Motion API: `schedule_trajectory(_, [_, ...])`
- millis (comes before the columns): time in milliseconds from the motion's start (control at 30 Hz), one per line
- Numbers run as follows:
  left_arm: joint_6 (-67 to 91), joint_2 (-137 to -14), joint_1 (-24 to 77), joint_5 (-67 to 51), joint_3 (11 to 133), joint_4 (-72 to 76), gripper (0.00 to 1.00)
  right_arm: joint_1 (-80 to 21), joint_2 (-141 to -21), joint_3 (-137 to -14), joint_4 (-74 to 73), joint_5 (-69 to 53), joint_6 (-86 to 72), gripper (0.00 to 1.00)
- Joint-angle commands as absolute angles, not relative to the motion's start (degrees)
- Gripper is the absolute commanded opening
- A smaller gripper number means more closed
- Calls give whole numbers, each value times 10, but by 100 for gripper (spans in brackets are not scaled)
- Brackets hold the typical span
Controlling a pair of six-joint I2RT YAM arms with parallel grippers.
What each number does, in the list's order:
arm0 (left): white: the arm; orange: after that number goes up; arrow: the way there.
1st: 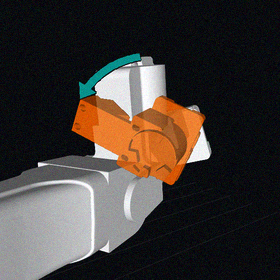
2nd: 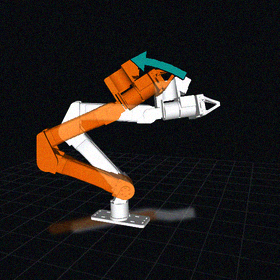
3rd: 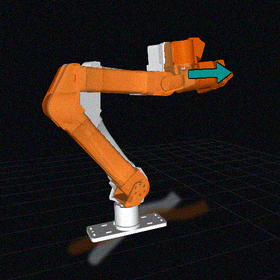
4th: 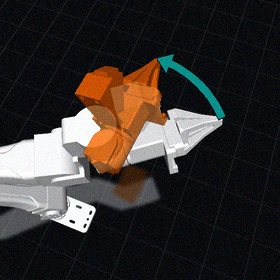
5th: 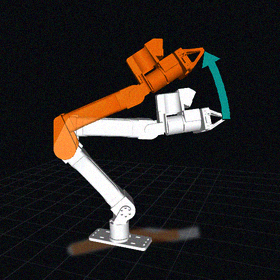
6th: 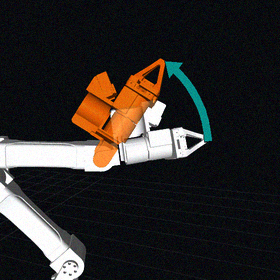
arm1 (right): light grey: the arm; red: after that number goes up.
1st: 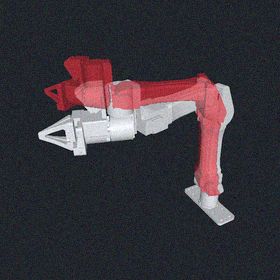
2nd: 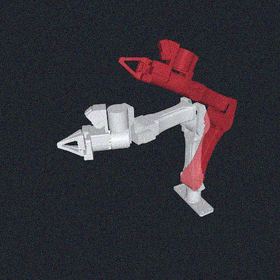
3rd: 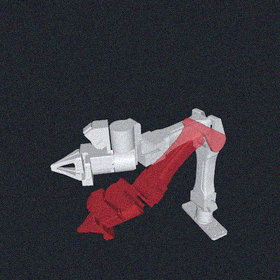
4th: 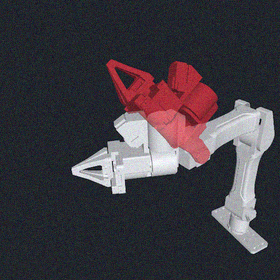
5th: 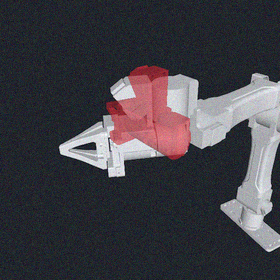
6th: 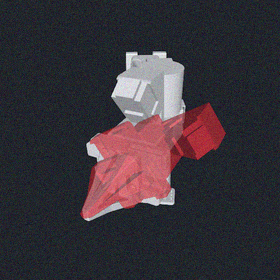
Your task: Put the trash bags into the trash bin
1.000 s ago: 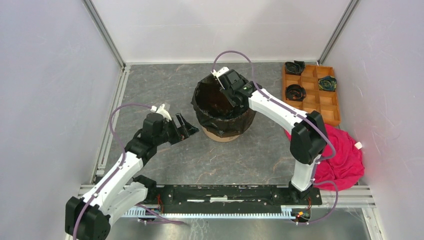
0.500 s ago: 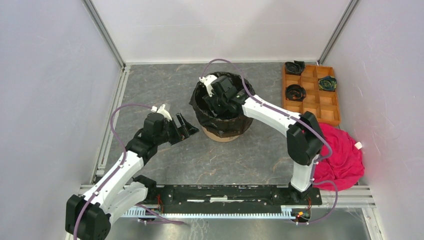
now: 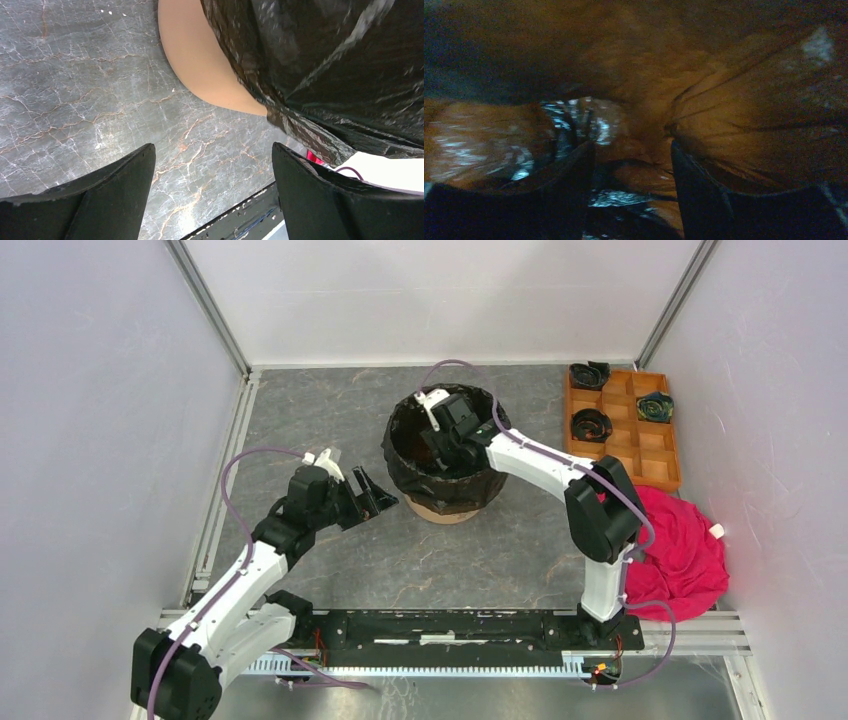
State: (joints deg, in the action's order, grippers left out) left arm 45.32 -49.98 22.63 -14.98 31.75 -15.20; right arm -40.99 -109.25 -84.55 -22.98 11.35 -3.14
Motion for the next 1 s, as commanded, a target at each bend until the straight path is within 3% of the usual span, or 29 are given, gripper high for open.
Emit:
schedule_trajectory(0, [458, -503, 228, -154, 313, -123, 92, -401, -1084, -861, -254, 227, -4, 65])
schedule_trajectory(200, [457, -506, 228, -154, 318, -125, 94, -422, -1046, -910, -278, 145, -12, 67])
schedule_trajectory(633, [475, -527, 244, -167, 290, -85, 98, -444, -870, -903, -332, 125, -9, 87])
schedule_trajectory(967, [498, -555, 263, -157, 264, -27, 100, -447, -630, -688, -241, 98, -27, 98])
